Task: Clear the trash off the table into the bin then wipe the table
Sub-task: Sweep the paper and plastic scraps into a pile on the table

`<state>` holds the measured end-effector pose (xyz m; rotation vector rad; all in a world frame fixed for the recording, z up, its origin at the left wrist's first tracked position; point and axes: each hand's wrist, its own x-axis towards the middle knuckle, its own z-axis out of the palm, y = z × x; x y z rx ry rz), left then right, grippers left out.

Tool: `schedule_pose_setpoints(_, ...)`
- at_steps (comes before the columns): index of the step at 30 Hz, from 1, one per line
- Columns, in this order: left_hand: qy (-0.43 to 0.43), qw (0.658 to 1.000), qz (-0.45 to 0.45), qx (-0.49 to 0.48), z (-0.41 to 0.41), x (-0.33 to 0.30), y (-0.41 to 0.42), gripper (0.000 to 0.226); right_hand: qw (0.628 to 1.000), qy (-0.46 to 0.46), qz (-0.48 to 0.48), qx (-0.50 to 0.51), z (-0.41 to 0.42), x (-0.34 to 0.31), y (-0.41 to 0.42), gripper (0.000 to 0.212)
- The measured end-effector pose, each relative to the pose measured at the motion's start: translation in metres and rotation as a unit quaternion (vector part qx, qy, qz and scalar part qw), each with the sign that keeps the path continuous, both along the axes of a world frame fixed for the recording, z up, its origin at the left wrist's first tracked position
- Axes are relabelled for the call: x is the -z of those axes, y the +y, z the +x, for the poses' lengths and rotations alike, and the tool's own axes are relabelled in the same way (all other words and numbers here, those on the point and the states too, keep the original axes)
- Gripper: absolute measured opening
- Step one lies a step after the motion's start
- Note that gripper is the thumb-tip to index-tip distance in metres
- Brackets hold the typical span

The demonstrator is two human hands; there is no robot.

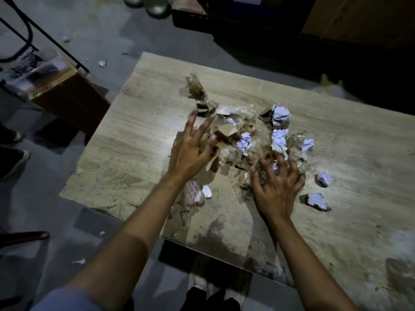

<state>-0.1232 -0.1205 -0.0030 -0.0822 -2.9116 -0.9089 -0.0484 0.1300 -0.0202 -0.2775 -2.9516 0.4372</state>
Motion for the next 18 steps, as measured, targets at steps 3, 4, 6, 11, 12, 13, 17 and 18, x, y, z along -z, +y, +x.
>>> schedule_pose_setpoints(3, 0.033, 0.998, -0.054, -0.025, -0.016, -0.011, -0.024, 0.061, 1.0, 0.007, 0.012, -0.006, 0.0, -0.002, 0.001, 0.038)
schedule_pose_setpoints(4, 0.029, 0.997, -0.063, -0.035, -0.025, -0.014, -0.033, 0.06, 1.0, 0.011, 0.014, -0.005, -0.001, -0.003, 0.001, 0.039)
schedule_pose_setpoints(6, 0.026, 0.997, -0.061, -0.047, -0.051, -0.022, -0.05, 0.058, 1.0, 0.016, 0.015, -0.002, -0.001, -0.004, 0.0, 0.04)
schedule_pose_setpoints(11, 0.02, 0.994, 0.077, -0.073, -0.15, -0.03, -0.066, 0.053, 0.999, 0.026, 0.027, -0.003, -0.002, 0.0, 0.001, 0.038)
schedule_pose_setpoints(12, -0.01, 0.994, 0.089, -0.063, -0.167, -0.027, -0.065, 0.055, 0.999, 0.028, 0.027, -0.003, -0.001, 0.001, 0.002, 0.037)
schedule_pose_setpoints(13, -0.043, 0.993, 0.103, -0.044, -0.179, -0.023, -0.063, 0.056, 0.999, 0.03, 0.028, -0.004, -0.001, 0.002, 0.002, 0.037)
schedule_pose_setpoints(17, -0.114, 0.985, 0.121, 0.038, -0.186, -0.002, -0.043, 0.057, 0.999, 0.028, 0.033, -0.003, -0.002, 0.004, 0.003, 0.037)
schedule_pose_setpoints(18, -0.106, 0.986, 0.113, 0.054, -0.179, 0.002, -0.036, 0.058, 0.999, 0.026, 0.033, -0.004, -0.001, 0.003, 0.002, 0.036)
